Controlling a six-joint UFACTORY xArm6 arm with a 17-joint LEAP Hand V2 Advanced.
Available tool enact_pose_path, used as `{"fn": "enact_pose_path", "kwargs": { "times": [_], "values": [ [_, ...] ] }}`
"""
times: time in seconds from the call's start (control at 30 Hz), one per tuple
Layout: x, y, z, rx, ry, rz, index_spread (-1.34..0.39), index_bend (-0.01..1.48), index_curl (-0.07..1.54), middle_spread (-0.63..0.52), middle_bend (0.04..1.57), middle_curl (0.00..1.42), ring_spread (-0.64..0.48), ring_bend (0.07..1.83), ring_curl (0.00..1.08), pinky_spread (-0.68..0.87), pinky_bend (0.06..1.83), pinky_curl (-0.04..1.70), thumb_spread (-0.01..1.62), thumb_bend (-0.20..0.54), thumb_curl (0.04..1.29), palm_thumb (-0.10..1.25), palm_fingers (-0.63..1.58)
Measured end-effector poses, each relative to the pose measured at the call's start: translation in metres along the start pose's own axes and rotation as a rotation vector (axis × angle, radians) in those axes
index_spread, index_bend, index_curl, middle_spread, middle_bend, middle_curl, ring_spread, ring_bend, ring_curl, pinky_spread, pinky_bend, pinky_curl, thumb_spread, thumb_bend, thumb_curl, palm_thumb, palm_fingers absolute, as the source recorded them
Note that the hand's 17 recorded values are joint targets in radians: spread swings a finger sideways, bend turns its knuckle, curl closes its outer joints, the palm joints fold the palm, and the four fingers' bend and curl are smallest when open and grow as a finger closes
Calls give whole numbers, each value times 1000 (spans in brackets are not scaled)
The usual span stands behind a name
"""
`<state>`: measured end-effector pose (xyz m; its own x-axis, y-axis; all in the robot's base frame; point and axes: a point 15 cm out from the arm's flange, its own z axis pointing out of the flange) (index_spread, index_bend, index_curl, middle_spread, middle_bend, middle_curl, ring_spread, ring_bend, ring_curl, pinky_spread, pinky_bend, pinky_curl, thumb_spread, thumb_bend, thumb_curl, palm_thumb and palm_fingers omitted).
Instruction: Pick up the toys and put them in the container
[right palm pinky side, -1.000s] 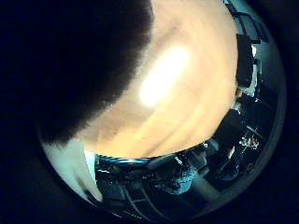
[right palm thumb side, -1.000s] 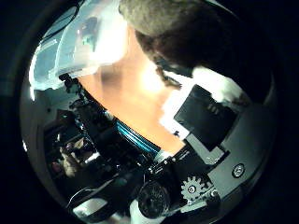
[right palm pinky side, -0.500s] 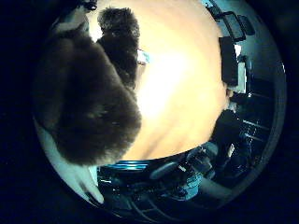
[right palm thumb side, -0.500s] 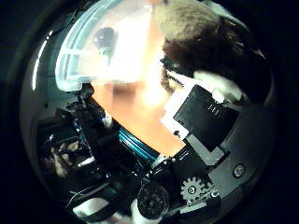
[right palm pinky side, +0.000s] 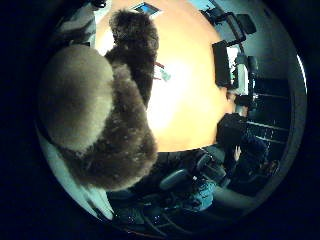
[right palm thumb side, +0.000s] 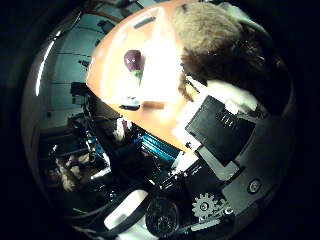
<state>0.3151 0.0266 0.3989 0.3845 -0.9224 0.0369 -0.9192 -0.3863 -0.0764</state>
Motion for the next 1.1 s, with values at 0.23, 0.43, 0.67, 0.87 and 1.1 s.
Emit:
{"fn": "enact_pose_path", "kwargs": {
  "times": [0.23,0.43,0.67,0.87,1.1],
  "values": [
    [-26,-25,-69,101,9,0,-216,1111,885,-175,1286,919,-289,1262,917,-199,1191,1036,788,-18,740,1081,1034],
    [-67,-50,-114,162,-8,-50,-216,1099,892,-175,1280,918,-294,1245,934,-206,1161,1075,772,-18,765,1073,1042],
    [-123,-72,-146,210,-41,-123,-218,1085,899,-176,1270,919,-300,1226,950,-215,1132,1109,761,-16,784,1076,1052],
    [-163,-94,-147,209,-62,-189,-219,1080,905,-177,1267,922,-306,1212,962,-222,1113,1130,747,-18,803,1063,1052],
    [-208,-117,-132,204,-79,-264,-221,1077,909,-178,1262,926,-311,1204,974,-232,1096,1157,747,-18,817,1058,1053]
  ]
}}
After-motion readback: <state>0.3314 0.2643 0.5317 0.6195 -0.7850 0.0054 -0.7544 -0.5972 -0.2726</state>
